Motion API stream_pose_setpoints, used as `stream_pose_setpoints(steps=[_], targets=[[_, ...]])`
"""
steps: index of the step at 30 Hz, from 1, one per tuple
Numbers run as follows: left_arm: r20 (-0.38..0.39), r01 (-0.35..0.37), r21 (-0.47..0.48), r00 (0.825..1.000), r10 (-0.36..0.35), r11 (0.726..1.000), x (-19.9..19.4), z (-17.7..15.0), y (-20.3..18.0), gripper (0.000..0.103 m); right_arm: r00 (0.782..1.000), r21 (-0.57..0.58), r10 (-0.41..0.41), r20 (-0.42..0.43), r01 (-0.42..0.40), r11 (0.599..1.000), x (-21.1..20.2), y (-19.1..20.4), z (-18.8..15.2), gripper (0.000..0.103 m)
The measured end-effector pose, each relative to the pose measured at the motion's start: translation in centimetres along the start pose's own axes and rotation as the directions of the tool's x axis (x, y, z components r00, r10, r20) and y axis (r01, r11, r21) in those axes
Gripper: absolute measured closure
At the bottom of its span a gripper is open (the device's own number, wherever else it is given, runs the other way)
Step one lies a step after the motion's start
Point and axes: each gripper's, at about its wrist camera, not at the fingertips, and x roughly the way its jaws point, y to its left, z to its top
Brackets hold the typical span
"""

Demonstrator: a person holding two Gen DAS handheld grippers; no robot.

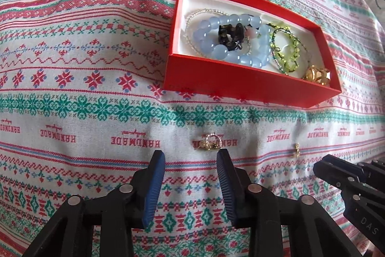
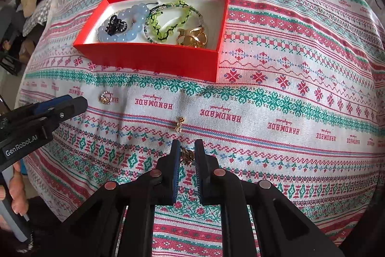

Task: Organize jewelry
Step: 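Grasp the gold stone ring with the left tool while the right tool grasps a small gold earring, then lift the ring with the left tool while the right tool lifts the earring toward the box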

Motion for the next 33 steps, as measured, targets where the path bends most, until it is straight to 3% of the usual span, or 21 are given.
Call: stream_pose_setpoints(steps=[5,18,24,29,33], targets=[[0.007,0.007,0.013,1.000,-0.007,1.000,1.1,0.9,-1.5,0.085,1.000,0.009,0.011,-0.001,-0.011,1.000,0.0,-0.3,-0.2,0.091],[-0.015,-0.129,0.140,0.991,0.133,0.982,4.9,2.5,-5.4,0.085,0.999,0.016,0.031,-0.008,-0.031,0.999,0.1,-2.3,0.6,0.091],[-0.007,-0.185,0.235,0.981,0.192,0.954,5.9,2.2,-7.7,0.085,0.999,0.021,0.039,-0.008,-0.039,0.999,0.1,-2.5,0.7,0.091],[-0.006,-0.199,0.298,0.978,0.210,0.934,6.8,2.3,-9.2,0.085,0.999,0.023,0.042,-0.011,-0.042,0.999,0.2,-2.6,0.8,0.091],[-0.005,-0.198,0.301,0.978,0.209,0.933,7.3,2.5,-9.9,0.088,0.999,0.023,0.043,-0.010,-0.043,0.999,0.3,-2.6,0.8,0.091]])
